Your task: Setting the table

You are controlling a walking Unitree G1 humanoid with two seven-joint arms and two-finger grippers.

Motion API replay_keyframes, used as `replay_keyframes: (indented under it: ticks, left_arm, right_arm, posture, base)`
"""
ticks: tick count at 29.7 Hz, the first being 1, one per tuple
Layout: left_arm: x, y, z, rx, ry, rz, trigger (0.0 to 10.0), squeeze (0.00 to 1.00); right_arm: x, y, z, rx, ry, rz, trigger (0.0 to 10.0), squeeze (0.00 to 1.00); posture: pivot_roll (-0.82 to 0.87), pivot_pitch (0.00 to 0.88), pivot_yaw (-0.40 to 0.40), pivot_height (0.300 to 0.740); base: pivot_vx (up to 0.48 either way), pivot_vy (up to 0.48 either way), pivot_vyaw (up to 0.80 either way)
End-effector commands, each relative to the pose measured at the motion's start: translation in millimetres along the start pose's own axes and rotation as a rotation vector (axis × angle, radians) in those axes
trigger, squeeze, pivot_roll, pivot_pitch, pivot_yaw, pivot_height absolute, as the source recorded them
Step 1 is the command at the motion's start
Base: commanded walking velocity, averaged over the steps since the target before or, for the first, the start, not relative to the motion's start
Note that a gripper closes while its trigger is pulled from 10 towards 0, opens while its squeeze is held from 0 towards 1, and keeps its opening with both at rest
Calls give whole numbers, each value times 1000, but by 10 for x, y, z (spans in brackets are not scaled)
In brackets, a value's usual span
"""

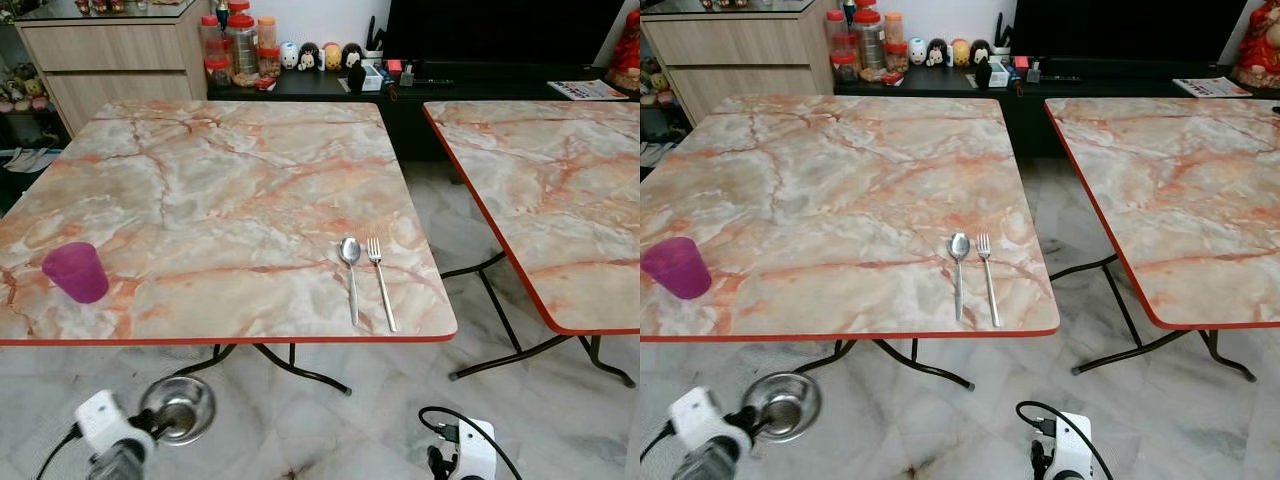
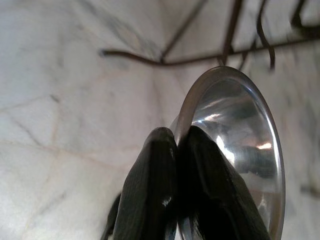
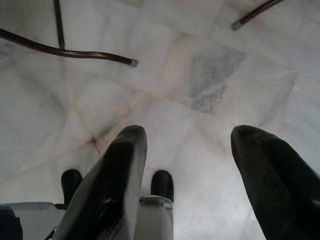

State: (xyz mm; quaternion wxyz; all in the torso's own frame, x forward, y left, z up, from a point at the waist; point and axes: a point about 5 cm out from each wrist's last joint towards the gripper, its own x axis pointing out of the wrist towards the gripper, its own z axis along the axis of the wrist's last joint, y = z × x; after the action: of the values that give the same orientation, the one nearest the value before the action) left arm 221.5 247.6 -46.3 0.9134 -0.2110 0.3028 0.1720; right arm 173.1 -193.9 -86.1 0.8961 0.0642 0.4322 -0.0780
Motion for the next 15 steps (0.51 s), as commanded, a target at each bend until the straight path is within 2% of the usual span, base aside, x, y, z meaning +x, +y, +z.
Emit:
replay_keyframes:
  ticks: [1, 4, 9, 15]
  left_arm:
    - [7, -92, -82, 61, 36, -20, 10000, 0]
    - [13, -237, -186, 93, 72, -43, 10000, 0]
    - [12, -347, -261, 113, 92, -54, 10000, 0]
    - [17, -344, -265, 160, 103, -26, 10000, 0]
  right_arm:
    - [-2, -27, 10, 17, -10, -14, 10000, 0]
    - [-3, -27, 8, 20, -10, -16, 10000, 0]
    - [-1, -15, 16, 38, -19, -22, 10000, 0]
    - [-1, -22, 25, 50, -28, -28, 10000, 0]
  posture:
    - [23, 0, -33, 740]
    - [15, 0, -29, 740]
    - [-4, 0, -15, 740]
    - [-8, 0, -16, 740]
  base:
    - [0, 0, 0]
    - [0, 0, 0]
    - [0, 0, 0]
    - [0, 0, 0]
